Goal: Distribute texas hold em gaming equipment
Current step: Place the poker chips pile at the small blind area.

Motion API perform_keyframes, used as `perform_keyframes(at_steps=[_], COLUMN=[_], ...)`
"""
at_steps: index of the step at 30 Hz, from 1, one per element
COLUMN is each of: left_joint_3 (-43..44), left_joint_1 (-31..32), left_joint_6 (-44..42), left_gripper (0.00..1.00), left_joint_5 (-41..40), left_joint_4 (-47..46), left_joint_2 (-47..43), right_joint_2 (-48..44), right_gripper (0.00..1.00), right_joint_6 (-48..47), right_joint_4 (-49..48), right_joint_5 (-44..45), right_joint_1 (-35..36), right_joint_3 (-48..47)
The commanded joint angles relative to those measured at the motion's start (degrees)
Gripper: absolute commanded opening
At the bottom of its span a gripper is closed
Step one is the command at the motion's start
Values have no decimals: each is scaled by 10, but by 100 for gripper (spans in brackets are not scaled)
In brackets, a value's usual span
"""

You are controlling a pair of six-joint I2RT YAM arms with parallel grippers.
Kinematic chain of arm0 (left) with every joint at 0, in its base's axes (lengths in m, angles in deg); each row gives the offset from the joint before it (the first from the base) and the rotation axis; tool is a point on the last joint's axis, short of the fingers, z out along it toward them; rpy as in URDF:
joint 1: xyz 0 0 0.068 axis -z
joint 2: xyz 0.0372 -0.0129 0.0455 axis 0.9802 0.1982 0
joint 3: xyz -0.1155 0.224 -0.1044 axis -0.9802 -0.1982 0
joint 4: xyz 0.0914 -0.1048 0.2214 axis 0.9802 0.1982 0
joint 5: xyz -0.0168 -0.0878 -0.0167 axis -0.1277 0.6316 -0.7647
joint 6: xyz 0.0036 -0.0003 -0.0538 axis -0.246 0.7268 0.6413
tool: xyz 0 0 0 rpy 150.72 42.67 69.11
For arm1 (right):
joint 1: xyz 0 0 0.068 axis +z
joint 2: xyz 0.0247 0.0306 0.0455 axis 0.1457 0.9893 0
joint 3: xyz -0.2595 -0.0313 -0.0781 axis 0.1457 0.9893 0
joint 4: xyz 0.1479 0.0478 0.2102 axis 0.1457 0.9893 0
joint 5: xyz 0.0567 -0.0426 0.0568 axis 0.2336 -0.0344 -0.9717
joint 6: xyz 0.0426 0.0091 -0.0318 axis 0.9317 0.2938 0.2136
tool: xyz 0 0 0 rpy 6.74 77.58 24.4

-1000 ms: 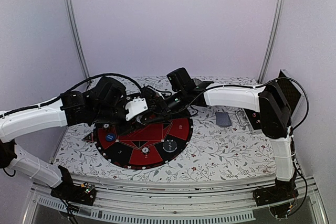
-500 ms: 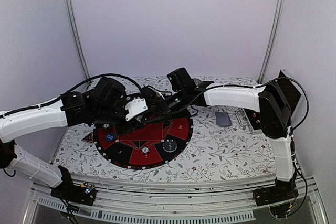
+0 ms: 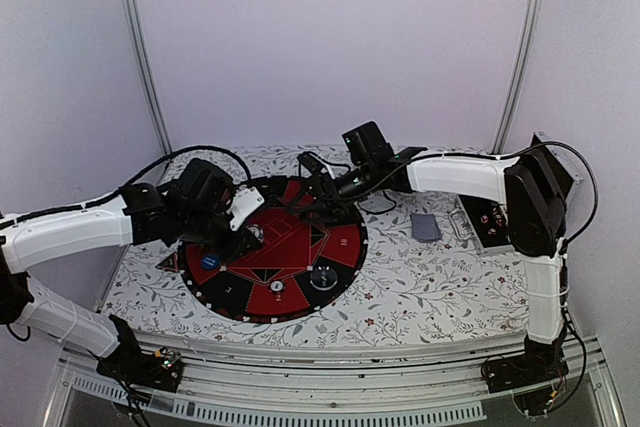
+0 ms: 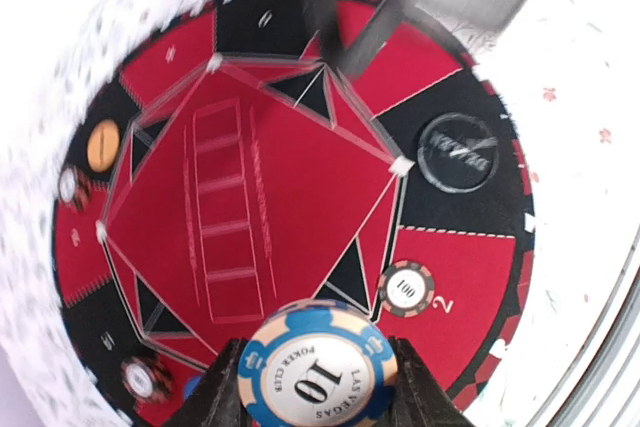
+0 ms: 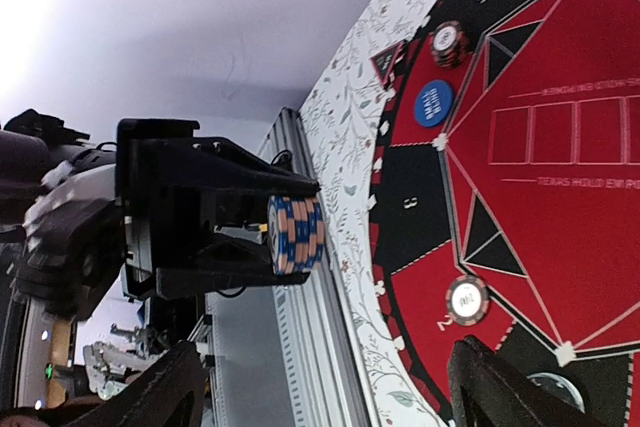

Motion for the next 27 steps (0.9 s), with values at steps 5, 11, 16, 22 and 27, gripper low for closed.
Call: perform_keyframes(at_steps=[5, 11, 16, 22, 27], left_joint_3=[-81, -137, -182, -190, -173], left_joint_1=[-83, -151, -215, -221, -221], left_joint_6=[334, 527, 583, 606, 609], left_gripper=[0, 0, 0, 0, 0], left_joint_5=[-53, -125, -128, -150, -165], left_joint_4=[24, 49, 6, -15, -30], left_joint_2=[-8, -15, -6, 48, 101], right_joint_2=[-68, -89, -105, -121, -127], right_gripper=[96, 99, 99, 99, 99], right_joint_6=[-63, -89, -104, -116, -118], right_joint_4=[44, 56, 56, 56, 57], right_joint_5=[72, 82, 83, 83, 80], right_joint_1=[-37, -53, -62, -74, -77], right_joint_3=[23, 39, 59, 81, 83])
